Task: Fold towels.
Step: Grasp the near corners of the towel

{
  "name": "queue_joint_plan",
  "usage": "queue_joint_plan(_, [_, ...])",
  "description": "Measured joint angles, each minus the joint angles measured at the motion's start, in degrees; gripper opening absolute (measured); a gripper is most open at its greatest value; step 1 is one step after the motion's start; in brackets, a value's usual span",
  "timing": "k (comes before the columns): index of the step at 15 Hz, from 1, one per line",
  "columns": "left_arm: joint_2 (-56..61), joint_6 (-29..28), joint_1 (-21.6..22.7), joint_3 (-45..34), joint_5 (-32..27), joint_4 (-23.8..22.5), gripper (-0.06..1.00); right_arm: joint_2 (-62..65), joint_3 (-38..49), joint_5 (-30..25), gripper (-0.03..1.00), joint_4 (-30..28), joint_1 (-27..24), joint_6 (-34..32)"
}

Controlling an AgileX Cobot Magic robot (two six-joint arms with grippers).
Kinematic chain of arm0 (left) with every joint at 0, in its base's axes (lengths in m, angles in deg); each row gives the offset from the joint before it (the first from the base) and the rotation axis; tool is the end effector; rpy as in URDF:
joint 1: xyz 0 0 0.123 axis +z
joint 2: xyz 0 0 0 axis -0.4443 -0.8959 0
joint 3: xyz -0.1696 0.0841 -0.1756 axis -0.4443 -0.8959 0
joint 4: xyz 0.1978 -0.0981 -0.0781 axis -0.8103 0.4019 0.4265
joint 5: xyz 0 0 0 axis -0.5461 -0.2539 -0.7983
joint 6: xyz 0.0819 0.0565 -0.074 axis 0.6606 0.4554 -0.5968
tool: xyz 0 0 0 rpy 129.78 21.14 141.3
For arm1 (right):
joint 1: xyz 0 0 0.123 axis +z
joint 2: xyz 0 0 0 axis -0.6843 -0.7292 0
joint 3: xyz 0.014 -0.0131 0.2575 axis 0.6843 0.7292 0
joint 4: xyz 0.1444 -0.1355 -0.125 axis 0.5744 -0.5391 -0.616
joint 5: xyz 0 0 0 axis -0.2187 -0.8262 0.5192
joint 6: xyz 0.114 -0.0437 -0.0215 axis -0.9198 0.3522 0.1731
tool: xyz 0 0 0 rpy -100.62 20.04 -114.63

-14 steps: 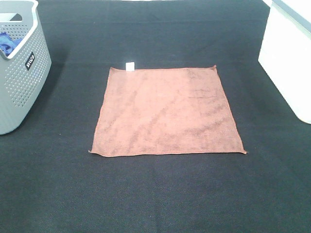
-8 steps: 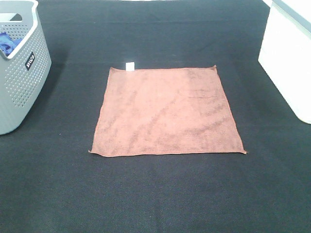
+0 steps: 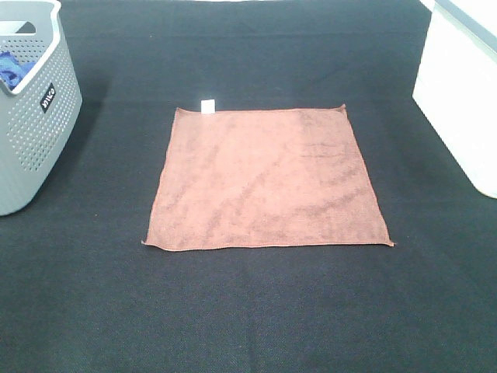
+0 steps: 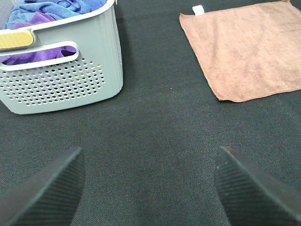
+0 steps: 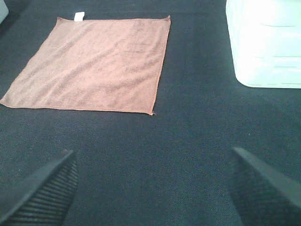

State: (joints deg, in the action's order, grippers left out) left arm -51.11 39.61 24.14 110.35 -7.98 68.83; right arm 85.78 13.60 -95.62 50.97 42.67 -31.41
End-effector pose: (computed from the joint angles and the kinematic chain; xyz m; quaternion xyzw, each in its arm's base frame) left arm 0.0344 -0.0143 0.2549 0.0716 0.8464 -0.0375 0.5264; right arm 0.0339 0.0181 0.2562 -0.0477 0.8484 0.0533 0.5245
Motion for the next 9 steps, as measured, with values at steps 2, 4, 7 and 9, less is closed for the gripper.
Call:
queue_joint_plan(2, [0.0, 0.0, 0.0, 0.0, 0.0, 0.0, 0.73, 0.0, 0.0, 0.0, 0.81, 0.0, 0.0, 0.0])
queue_joint_plan(4, [0.0, 0.0, 0.0, 0.0, 0.0, 0.0, 0.73, 0.0, 0.0, 0.0, 0.81, 0.0, 0.0, 0.0])
queue_joint_plan(7, [0.0, 0.0, 0.0, 0.0, 0.0, 0.0, 0.73, 0.0, 0.0, 0.0, 0.81, 0.0, 0.0, 0.0])
queue_joint_plan(9, [0.0, 0.0, 0.0, 0.0, 0.0, 0.0, 0.73, 0.0, 0.0, 0.0, 0.81, 0.0, 0.0, 0.0])
